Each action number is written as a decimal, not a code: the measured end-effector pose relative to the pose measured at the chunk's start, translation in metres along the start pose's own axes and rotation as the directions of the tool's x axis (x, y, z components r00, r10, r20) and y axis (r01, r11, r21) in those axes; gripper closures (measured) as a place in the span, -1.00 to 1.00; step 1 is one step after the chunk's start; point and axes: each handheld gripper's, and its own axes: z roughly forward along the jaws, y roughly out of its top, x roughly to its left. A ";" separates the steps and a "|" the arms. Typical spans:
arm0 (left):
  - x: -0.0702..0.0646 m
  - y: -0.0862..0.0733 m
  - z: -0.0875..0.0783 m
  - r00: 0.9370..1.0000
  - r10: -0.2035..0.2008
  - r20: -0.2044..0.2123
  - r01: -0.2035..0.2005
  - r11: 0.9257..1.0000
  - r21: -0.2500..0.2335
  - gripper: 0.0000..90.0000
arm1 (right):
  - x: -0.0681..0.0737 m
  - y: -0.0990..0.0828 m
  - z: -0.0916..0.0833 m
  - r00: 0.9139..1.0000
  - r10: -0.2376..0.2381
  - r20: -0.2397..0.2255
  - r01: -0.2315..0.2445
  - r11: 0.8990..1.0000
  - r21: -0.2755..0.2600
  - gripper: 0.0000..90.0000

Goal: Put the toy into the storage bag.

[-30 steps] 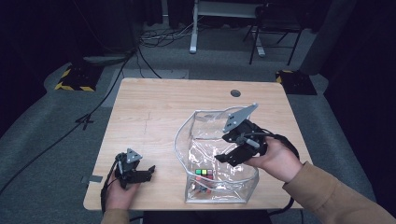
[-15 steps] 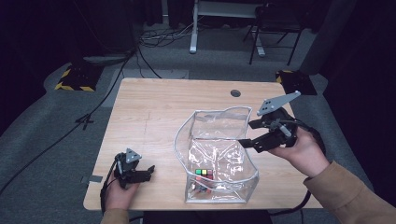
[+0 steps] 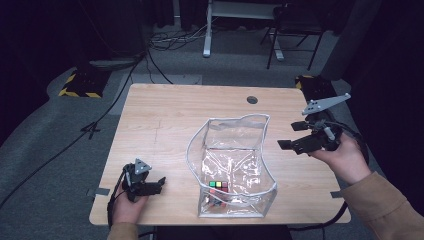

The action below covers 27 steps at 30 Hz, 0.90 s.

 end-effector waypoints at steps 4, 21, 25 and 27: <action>0.000 0.000 0.000 1.000 0.001 -0.004 -0.001 1.000 0.001 -0.66 | -0.011 -0.009 0.001 1.000 0.027 0.009 -0.027 1.000 -0.008 -0.70; 0.001 0.001 0.003 0.999 -0.022 -0.027 0.023 0.999 0.033 -0.99 | -0.061 -0.069 0.041 0.991 0.082 0.105 -0.084 0.996 0.011 -0.94; 0.001 0.001 0.003 0.999 -0.024 -0.022 0.025 0.999 0.034 -1.00 | -0.065 -0.081 0.049 0.988 0.106 0.112 -0.103 0.994 -0.034 -0.96; 0.001 0.001 0.003 1.000 -0.024 -0.019 0.024 0.999 0.029 -1.00 | -0.065 -0.087 0.053 0.987 0.127 0.103 -0.120 0.990 -0.071 -0.97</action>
